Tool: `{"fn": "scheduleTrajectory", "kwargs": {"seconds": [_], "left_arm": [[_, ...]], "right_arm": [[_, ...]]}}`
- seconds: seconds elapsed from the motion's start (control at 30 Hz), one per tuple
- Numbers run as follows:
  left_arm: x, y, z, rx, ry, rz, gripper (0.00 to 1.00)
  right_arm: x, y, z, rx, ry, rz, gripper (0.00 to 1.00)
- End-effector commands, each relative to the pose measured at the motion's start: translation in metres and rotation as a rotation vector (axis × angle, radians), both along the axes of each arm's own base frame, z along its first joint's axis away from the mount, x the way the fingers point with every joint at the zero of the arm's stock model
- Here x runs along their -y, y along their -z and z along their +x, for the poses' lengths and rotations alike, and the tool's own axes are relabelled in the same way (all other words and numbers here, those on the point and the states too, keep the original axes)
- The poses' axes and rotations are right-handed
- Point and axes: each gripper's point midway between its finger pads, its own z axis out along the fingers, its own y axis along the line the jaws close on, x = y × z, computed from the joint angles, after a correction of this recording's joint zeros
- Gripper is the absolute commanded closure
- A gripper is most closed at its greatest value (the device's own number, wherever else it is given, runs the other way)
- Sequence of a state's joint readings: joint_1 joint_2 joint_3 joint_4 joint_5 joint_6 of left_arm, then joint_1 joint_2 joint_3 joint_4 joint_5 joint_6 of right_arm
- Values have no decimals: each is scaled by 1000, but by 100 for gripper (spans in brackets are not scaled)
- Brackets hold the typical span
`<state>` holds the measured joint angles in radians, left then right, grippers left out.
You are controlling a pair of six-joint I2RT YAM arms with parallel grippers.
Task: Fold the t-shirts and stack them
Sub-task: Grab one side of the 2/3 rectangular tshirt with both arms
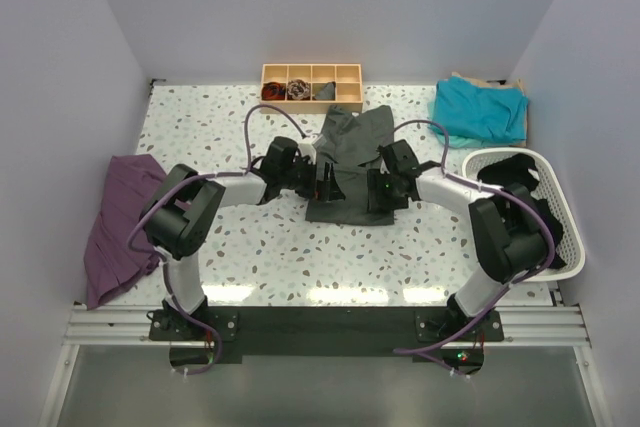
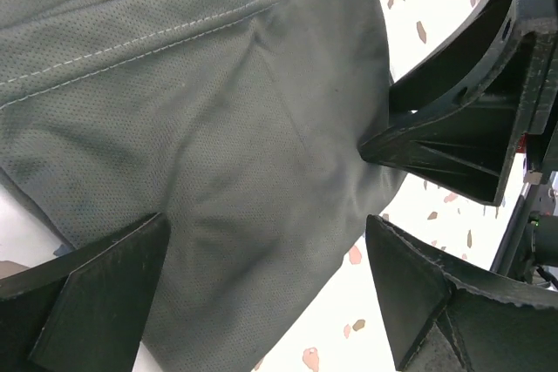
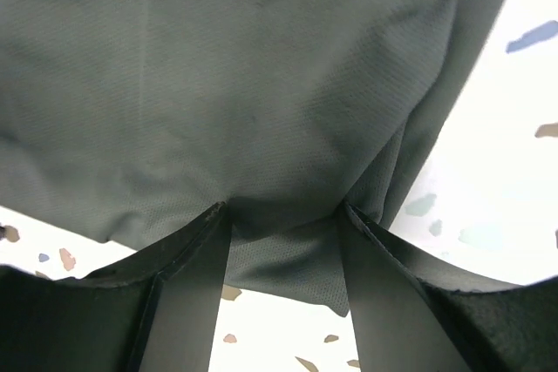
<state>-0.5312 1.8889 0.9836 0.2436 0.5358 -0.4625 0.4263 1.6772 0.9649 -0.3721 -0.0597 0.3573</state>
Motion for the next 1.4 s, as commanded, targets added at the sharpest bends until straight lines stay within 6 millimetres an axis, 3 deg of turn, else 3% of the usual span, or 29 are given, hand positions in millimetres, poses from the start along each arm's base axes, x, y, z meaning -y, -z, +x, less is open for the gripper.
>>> {"fn": "scheduleTrajectory", "kwargs": {"seconds": [0.0, 0.2, 0.33, 0.5, 0.53, 0.6, 0.63, 0.7, 0.87, 0.9, 0.97, 1.0, 1.07, 1.1, 1.37], "left_arm": [[-2, -1, 8, 46, -31, 0, 0], [-22, 27, 2, 24, -56, 123, 0], [-22, 29, -4, 25, -34, 118, 0], [-1, 0, -5, 83, 29, 49, 0], [5, -14, -3, 109, 43, 23, 0], [12, -30, -3, 142, 52, 1, 0], [11, -43, 1, 170, 28, 4, 0], [7, -49, 3, 177, -2, 18, 0], [-25, -33, -5, 153, -109, 127, 0], [-35, -19, -15, 129, -122, 148, 0], [-44, -23, -19, 144, -151, 134, 0], [-52, -12, -28, 121, -157, 147, 0], [-57, -13, -33, 120, -168, 119, 0], [-63, -3, -42, 97, -167, 122, 0], [-63, 4, -56, 70, -146, 13, 0]], "right_arm": [[24, 11, -18, -42, 100, -92, 43], [58, 23, -49, -94, 189, -213, 43], [60, 18, -48, -66, 180, -214, 42], [37, -18, -25, 63, 108, -90, 40], [35, -25, -23, 83, 110, -78, 39], [36, -45, -17, 143, 139, -56, 36], [40, -49, -17, 151, 161, -63, 34], [48, -54, -22, 152, 215, -84, 26], [52, -37, -46, 78, 274, -58, 25], [51, -34, -50, 70, 277, -43, 25], [47, -29, -59, 62, 283, 5, 25], [45, -27, -61, 63, 288, 22, 25], [44, -22, -68, 66, 299, 58, 25], [43, -21, -70, 66, 299, 70, 25], [37, -2, -78, 44, 317, 135, 24]]}}
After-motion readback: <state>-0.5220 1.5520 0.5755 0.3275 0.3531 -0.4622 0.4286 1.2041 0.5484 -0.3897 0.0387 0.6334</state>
